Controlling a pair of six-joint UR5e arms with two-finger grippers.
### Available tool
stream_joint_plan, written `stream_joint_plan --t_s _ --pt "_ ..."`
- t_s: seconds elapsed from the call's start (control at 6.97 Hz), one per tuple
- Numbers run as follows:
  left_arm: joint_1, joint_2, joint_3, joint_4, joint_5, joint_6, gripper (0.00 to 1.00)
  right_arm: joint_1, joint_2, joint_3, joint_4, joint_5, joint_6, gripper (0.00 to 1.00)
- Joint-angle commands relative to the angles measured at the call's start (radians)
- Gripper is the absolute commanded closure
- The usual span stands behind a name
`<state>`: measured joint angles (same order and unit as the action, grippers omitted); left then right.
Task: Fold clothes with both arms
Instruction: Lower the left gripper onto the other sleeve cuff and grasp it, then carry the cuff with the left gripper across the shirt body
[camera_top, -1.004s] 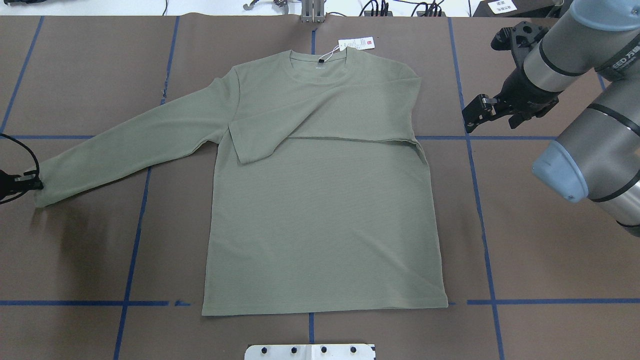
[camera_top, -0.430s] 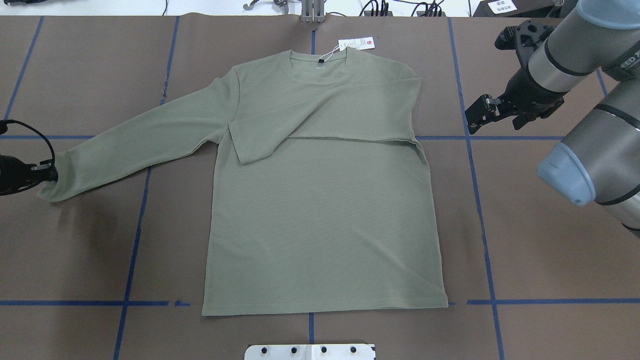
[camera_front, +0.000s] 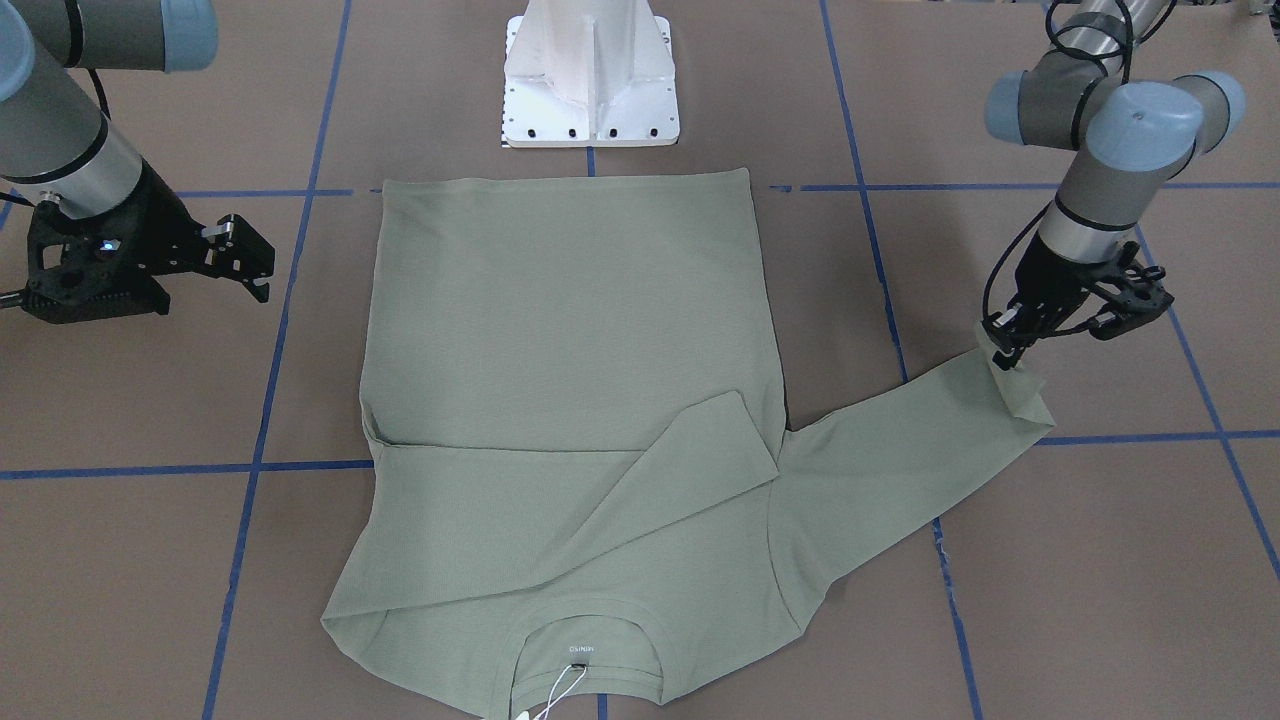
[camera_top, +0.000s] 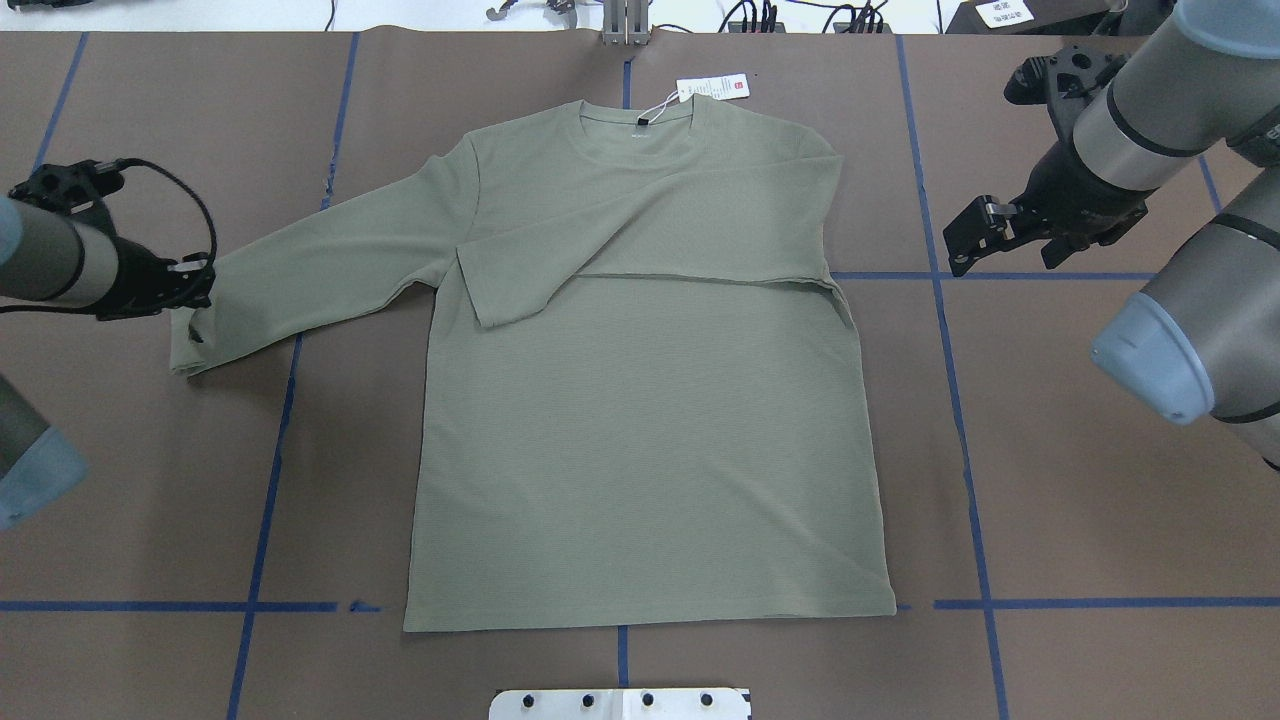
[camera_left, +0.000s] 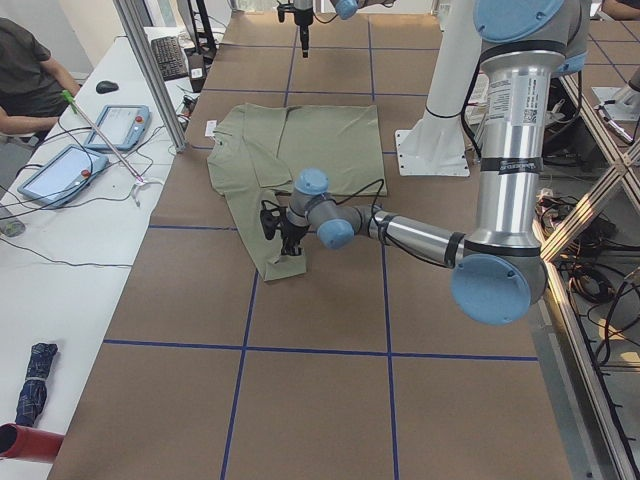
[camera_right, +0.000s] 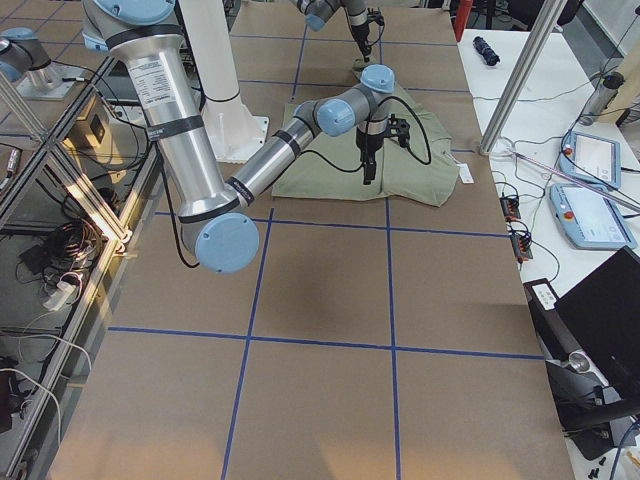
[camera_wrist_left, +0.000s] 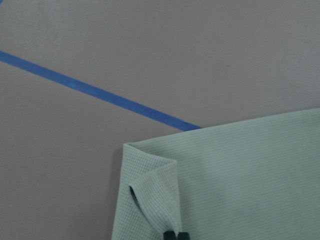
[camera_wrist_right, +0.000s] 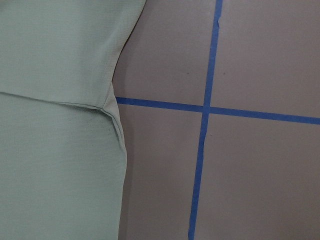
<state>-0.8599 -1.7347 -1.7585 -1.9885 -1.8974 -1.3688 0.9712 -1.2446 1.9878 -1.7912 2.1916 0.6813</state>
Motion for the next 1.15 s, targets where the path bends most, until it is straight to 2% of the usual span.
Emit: stream_joint_plan --t_s 0.0,0.14,0.29,0.43,0.57,0.72,0.86,1.0 --pt "0.025 -0.284 0.010 0.280 -0.019 -0.082 1.00 0.020 -0.076 0.022 0.007 -0.003 -0.018 0.00" --pt "0.038 -0.392 0.034 0.351 -0.031 -0.132 1.00 0.056 -0.117 0.019 0.009 -0.003 -0.087 0.00" --pt "0.041 -0.499 0.078 0.356 -0.079 -0.177 1.00 0.108 -0.165 0.016 0.007 -0.001 -0.183 0.00" --pt "0.054 -0.657 0.181 0.353 -0.098 -0.253 1.00 0.147 -0.212 0.014 0.010 -0.001 -0.245 0.00" --pt "0.099 -0.857 0.358 0.347 -0.097 -0.362 1.00 0.167 -0.228 0.012 0.010 0.000 -0.267 0.00" --pt "0.164 -0.985 0.464 0.314 -0.095 -0.459 1.00 0.170 -0.233 0.008 0.010 0.002 -0.267 0.00" --pt "0.206 -1.066 0.604 0.209 -0.091 -0.522 1.00 0.184 -0.233 -0.010 0.010 0.035 -0.273 0.00" --pt "0.238 -1.094 0.681 0.135 -0.085 -0.554 1.00 0.184 -0.228 -0.023 0.010 0.056 -0.272 0.00"
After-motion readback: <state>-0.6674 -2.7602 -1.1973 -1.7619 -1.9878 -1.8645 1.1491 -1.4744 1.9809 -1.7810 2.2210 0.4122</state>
